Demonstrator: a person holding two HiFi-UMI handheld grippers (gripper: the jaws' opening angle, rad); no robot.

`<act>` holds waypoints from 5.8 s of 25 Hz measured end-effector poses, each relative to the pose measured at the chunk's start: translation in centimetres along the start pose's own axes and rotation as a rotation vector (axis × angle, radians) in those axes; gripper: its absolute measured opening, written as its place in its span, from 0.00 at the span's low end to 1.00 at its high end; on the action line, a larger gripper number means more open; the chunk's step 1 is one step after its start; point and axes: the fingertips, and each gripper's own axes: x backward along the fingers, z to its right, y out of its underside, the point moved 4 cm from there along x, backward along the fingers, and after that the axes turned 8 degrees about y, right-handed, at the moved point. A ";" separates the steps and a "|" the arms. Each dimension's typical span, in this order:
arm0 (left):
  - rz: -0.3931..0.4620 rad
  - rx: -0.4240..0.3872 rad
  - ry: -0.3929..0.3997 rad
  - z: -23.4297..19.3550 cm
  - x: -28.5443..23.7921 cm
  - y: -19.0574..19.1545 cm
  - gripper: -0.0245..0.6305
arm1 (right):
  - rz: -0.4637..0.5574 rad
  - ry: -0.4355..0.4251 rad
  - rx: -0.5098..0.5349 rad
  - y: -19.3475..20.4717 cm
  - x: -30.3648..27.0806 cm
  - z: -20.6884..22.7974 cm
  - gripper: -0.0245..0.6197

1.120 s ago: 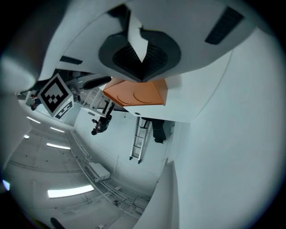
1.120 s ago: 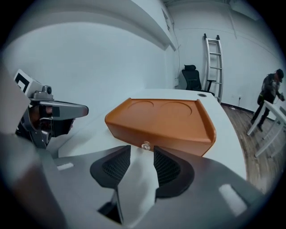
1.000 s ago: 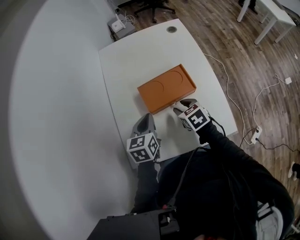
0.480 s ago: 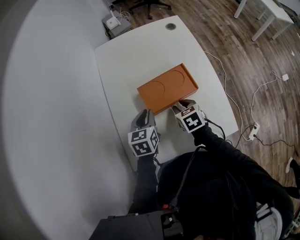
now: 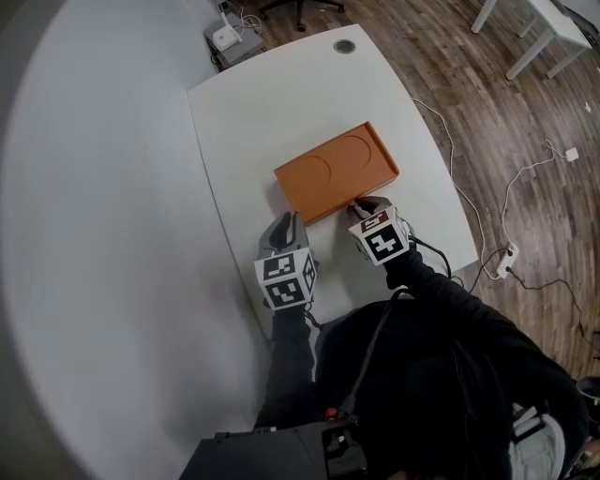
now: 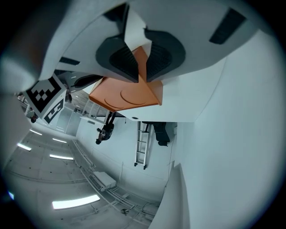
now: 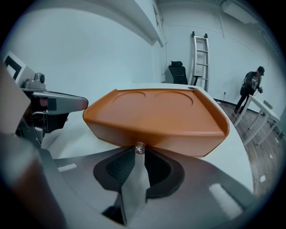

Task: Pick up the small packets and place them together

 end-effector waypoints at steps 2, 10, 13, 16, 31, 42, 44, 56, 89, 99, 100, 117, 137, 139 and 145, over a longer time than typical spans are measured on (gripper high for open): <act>0.000 -0.001 -0.001 0.0 0.0 0.0 0.12 | -0.011 -0.020 -0.003 -0.1 0.1 0.0 0.14; -0.003 -0.019 0.021 0.7 -0.9 -0.3 0.11 | -0.024 -0.024 0.009 -0.5 0.0 1.2 0.14; 0.003 -0.028 0.034 1.3 -1.4 -0.5 0.10 | -0.025 -0.024 0.019 -0.6 -0.1 2.0 0.14; 0.014 -0.023 0.041 1.8 -1.8 -0.7 0.04 | -0.026 -0.031 0.023 -0.8 -0.2 2.5 0.14; 0.045 0.049 0.048 1.5 -1.8 -0.5 0.04 | -0.027 -0.024 0.045 -0.2 0.3 2.2 0.14; 0.044 0.041 0.049 1.5 -2.1 -0.4 0.04 | -0.027 -0.027 0.052 1.1 0.9 2.2 0.14; 0.045 0.044 0.051 1.4 -2.1 -0.5 0.04 | -0.027 -0.030 0.053 1.3 1.1 2.1 0.14; 0.050 0.052 0.067 1.5 -2.1 -0.4 0.04 | -0.034 -0.036 0.041 3.4 2.6 1.9 0.14; 0.041 0.039 0.056 1.2 -2.5 -0.4 0.04 | -0.060 -0.075 0.054 8.4 6.4 1.8 0.14; 0.038 0.039 0.046 1.3 -2.5 -0.6 0.04 | -0.054 -0.108 0.019 8.6 6.1 1.8 0.14; 0.038 0.039 0.046 1.3 -2.5 -0.5 0.04 | -0.062 -0.118 0.009 8.8 5.9 1.8 0.14; 0.052 0.066 0.063 1.3 -2.4 -0.3 0.04 | 0.062 -0.130 0.123 0.0 9.0 6.8 0.27; 0.064 0.080 0.095 1.1 -2.3 -0.3 0.04 | -0.231 -0.140 0.396 0.9 0.9 3.7 0.28; 0.064 0.078 0.095 1.1 -2.2 -0.3 0.04 | -0.230 -0.150 0.388 0.9 0.9 3.8 0.27; 0.061 0.075 0.091 1.1 -2.1 -0.3 0.04 | -0.193 -0.152 0.371 0.5 1.8 4.2 0.12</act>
